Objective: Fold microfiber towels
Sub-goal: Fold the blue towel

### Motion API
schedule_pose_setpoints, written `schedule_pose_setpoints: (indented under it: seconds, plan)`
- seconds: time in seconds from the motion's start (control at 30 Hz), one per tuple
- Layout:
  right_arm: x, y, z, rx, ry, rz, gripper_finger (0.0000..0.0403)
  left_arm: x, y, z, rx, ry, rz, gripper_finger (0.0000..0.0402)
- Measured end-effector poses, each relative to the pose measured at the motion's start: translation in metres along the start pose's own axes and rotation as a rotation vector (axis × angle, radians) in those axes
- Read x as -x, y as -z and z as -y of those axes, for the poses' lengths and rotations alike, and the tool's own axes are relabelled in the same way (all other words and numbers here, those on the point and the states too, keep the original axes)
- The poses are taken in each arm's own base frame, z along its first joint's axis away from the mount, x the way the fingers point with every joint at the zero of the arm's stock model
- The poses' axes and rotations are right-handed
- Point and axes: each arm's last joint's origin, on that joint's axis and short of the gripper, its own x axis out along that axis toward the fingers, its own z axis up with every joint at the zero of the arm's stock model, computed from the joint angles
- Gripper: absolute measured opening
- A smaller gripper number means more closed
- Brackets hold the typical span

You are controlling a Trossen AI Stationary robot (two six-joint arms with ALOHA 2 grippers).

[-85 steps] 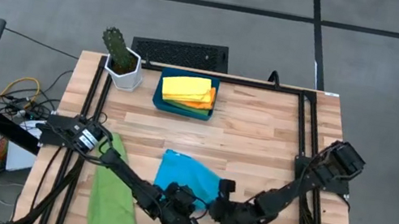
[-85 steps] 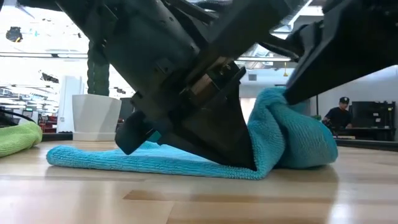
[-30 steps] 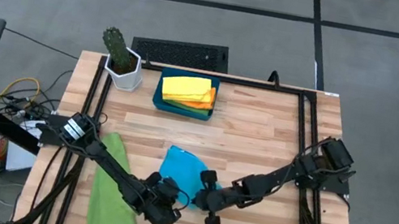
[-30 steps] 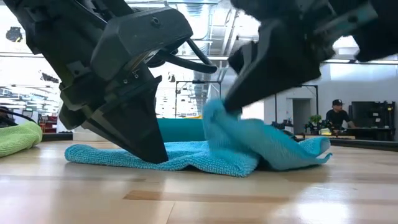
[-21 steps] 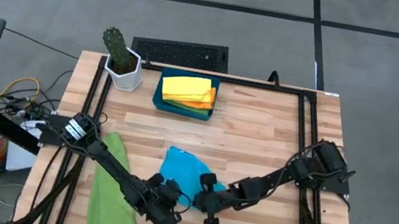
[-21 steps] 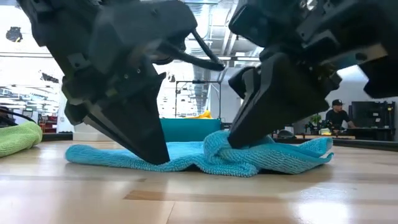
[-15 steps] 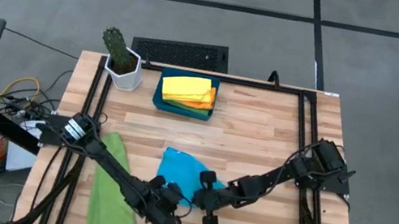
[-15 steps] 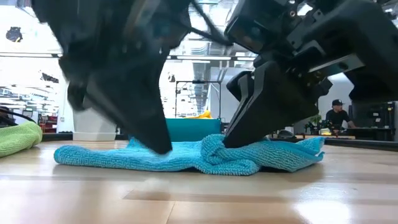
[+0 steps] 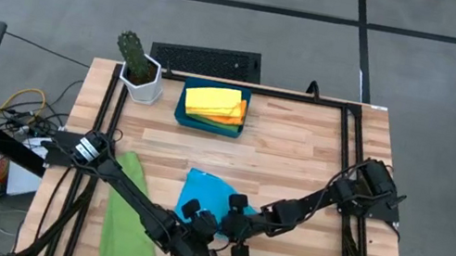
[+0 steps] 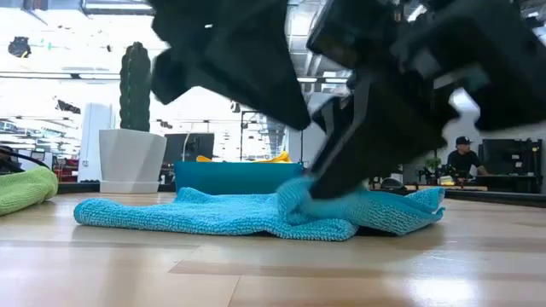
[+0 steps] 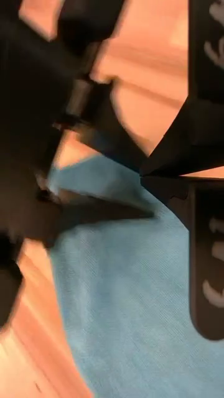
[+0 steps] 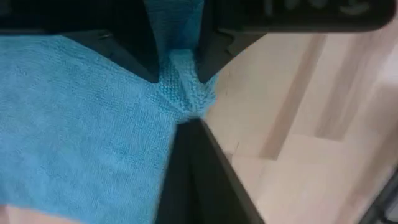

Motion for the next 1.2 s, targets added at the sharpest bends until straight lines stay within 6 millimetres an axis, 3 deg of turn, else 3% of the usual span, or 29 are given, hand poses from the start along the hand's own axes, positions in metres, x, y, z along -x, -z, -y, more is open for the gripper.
schedule_pose_setpoints:
  seconds: [0.23,0.6,0.87,1.03,1.2]
  plan:
    - [0.007,-0.003,0.003,-0.011,0.010,-0.017,0.0181,-0.010,-0.001,-0.001,0.008,0.012,0.027,0.0000]
    - [0.025,-0.012,0.018,-0.017,0.033,-0.030,0.0183,-0.029,0.018,0.003,0.008,0.049,-0.037,0.0000]
    - [0.076,-0.019,0.020,0.023,0.033,-0.081,0.0180,-0.033,0.024,0.000,0.007,0.023,-0.075,0.0000]
    - [0.093,0.004,0.007,0.017,0.002,-0.102,0.0182,-0.033,0.025,-0.001,0.017,0.015,-0.080,0.0000]
    - [0.090,0.037,-0.017,0.061,-0.049,-0.128,0.0182,-0.033,0.025,-0.002,0.012,-0.002,-0.075,0.0000]
